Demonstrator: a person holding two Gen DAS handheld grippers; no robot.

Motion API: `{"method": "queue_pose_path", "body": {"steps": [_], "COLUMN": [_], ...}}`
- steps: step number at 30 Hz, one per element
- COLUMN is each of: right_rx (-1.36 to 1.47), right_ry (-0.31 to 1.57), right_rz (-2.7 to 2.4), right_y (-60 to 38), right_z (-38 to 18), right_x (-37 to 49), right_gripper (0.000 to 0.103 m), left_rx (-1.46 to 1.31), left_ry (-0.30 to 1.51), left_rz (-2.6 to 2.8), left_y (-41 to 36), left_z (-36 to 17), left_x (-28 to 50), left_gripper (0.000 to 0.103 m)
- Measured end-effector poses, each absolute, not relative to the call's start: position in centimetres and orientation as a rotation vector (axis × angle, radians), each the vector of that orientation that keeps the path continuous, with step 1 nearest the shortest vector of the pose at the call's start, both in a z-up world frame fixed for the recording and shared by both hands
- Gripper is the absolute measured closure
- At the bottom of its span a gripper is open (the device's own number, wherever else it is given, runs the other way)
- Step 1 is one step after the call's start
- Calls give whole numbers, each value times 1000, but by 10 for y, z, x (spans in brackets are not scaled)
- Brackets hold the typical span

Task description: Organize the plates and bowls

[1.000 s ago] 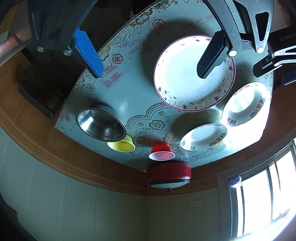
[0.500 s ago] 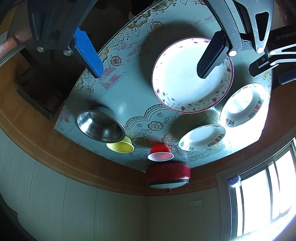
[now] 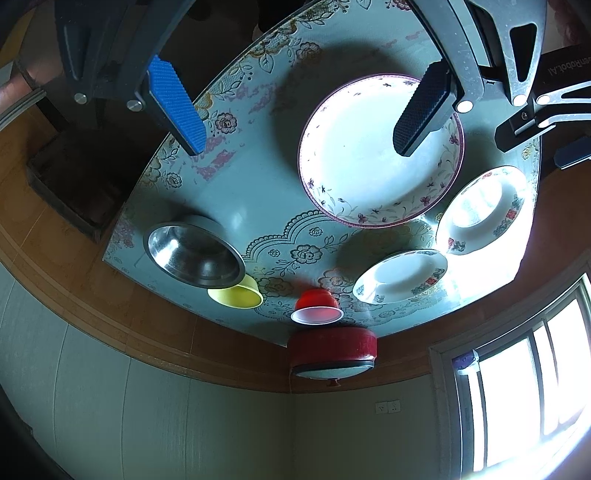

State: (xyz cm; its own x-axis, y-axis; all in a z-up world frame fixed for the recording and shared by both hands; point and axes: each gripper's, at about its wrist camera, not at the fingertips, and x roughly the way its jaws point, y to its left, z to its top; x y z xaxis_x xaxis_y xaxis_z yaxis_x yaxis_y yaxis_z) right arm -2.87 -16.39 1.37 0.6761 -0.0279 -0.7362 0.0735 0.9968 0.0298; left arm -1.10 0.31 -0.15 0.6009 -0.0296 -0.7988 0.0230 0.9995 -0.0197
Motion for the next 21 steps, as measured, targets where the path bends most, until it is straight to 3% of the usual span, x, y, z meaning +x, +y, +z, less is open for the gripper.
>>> {"method": "queue_pose_path", "body": {"steps": [21], "right_rx": [58], "right_ry": [849], "right_rz": [-47], "right_y": [-161], "right_z": [8], "right_x": [-23], "right_gripper": [0], "left_rx": [-12], "left_ry": [936], "left_rz": [-24], "left_y": [5], "left_z": [-4], "left_x": [-9], "left_gripper": [0]}}
